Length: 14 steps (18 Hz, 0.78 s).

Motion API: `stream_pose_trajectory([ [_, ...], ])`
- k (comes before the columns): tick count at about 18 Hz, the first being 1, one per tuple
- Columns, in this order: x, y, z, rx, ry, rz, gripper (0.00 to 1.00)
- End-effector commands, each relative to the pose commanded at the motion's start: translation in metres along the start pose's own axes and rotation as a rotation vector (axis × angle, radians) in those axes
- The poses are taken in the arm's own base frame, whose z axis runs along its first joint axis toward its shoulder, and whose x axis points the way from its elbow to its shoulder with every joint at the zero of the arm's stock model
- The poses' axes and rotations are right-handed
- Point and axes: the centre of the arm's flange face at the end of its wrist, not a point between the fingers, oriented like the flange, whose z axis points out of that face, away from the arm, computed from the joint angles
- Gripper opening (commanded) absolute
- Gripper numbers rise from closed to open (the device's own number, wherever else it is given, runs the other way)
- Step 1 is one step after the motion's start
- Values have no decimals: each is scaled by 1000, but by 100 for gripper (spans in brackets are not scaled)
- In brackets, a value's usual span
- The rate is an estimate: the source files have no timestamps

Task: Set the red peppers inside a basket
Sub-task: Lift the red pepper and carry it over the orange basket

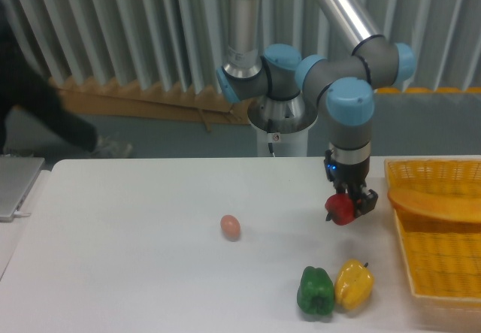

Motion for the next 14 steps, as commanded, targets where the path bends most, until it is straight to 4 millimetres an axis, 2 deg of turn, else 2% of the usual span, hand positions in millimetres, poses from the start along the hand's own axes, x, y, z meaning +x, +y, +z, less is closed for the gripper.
stream_pose_trajectory([
  [7,-7,58,-3,15,2,172,35],
  [14,-15,137,6,102,-17,303,35],
])
